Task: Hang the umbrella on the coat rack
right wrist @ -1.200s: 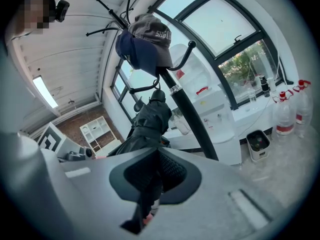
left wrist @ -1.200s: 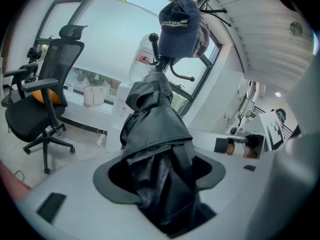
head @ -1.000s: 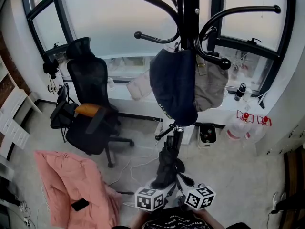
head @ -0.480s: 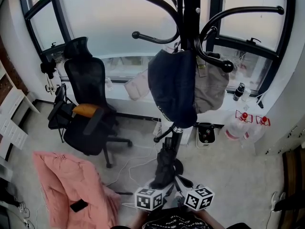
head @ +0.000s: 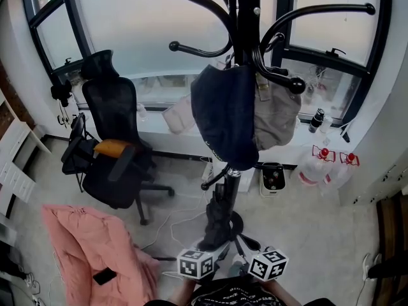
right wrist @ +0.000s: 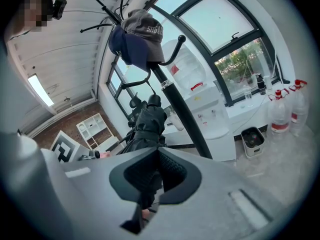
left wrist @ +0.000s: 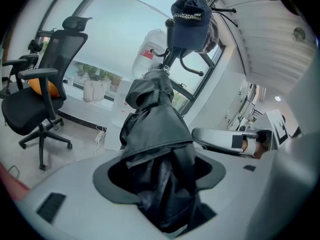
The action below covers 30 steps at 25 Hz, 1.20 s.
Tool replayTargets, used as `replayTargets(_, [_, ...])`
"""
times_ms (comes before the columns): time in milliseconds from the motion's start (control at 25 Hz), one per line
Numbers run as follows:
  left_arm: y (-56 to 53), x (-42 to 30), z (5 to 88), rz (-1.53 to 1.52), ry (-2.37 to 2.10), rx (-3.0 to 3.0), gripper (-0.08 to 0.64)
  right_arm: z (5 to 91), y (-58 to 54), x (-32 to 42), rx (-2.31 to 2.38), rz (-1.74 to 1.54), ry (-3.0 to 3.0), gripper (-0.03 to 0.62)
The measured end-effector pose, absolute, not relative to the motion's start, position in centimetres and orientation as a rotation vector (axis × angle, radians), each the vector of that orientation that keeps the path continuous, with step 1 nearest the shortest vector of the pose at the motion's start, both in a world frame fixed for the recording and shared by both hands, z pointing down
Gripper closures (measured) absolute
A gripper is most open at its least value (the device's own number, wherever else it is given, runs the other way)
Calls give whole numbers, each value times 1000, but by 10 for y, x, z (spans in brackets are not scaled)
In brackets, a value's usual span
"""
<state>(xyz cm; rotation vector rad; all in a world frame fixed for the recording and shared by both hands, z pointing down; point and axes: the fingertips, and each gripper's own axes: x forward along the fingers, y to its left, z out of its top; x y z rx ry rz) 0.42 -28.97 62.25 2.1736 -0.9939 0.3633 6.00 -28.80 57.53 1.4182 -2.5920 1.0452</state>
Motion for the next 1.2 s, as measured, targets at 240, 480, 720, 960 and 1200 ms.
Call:
replayTargets(240, [-298, 3, 632, 328, -981, 2216, 273, 577, -286, 68, 1441, 1063, -2590, 588])
replayTargets(480, [-309, 4, 647, 380, -1005, 2243, 273, 578, -285, 74, 1456, 1053, -2583, 588])
replayTargets(720, [-324, 6, 663, 430, -1015, 2251, 275, 579, -283, 80, 1472, 1036, -2570, 588])
replayTargets(960, [-342, 10, 680, 500, -1037, 2253, 275, 575, -286, 84, 1483, 997, -2570, 588])
replayTargets(1200, [-358, 16, 692, 554, -1042, 2266, 275, 572, -284, 80, 1444, 935, -2572, 588])
